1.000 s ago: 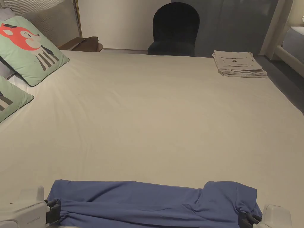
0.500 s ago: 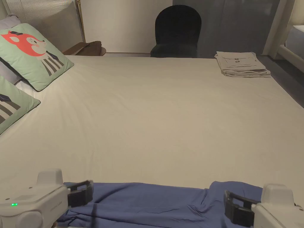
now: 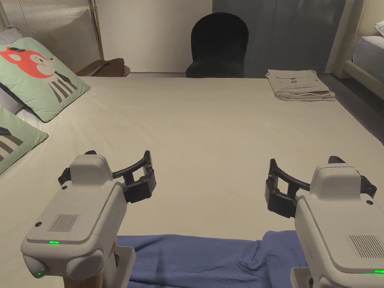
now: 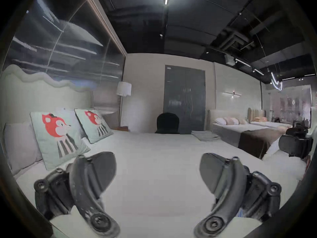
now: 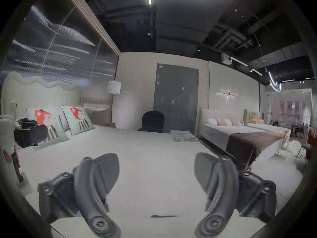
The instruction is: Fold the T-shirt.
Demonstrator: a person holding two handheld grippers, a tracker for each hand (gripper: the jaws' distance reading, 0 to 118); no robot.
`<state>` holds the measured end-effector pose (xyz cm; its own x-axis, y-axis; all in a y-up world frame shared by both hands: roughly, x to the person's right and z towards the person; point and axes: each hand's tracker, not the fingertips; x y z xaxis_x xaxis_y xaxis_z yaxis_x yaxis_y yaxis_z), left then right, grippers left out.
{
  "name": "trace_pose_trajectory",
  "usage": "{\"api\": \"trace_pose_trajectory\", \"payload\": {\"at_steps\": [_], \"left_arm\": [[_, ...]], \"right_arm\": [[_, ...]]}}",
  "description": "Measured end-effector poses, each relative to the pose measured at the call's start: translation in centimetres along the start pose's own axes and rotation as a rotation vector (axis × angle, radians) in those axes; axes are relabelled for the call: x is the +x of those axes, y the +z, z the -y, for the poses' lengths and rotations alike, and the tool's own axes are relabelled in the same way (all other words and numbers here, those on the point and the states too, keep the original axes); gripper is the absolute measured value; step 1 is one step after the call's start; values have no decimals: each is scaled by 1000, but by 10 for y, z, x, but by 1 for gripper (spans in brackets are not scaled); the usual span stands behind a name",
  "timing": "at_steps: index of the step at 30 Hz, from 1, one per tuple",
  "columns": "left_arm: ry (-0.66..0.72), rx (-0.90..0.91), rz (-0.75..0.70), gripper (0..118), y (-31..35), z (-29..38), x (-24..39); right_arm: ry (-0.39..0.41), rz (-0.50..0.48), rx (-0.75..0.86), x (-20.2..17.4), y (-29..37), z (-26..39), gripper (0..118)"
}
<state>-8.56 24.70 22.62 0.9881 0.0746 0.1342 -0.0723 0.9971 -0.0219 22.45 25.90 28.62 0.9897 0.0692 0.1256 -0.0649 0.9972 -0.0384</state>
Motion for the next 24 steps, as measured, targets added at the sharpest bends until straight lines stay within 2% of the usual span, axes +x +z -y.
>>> {"api": "trace_pose_trajectory", "payload": {"at_steps": [1,3,4,8,14,16,21,24], "left_arm": [[1,17,-13,67,1,1,0],[-8,36,-32,10,2,3,1],[-9,31,-35,1,1,4,1],[24,-2,35,0,0,7,-6],[12,-61,41,0,-1,10,-20],[92,-128,93,0,-4,11,-33],[415,-338,288,0,-16,25,-91],[513,-466,316,0,-24,40,-129]], "right_arm": [[1,0,3,0,0,0,66],[14,6,6,-2,-3,-1,21],[16,12,6,-2,-4,0,1],[6,-2,1,-1,-7,1,0],[8,4,-5,-3,-10,2,0],[8,2,-7,-4,-11,3,0],[10,1,-16,-4,-14,5,0],[10,2,-22,-5,-16,5,0]]}}
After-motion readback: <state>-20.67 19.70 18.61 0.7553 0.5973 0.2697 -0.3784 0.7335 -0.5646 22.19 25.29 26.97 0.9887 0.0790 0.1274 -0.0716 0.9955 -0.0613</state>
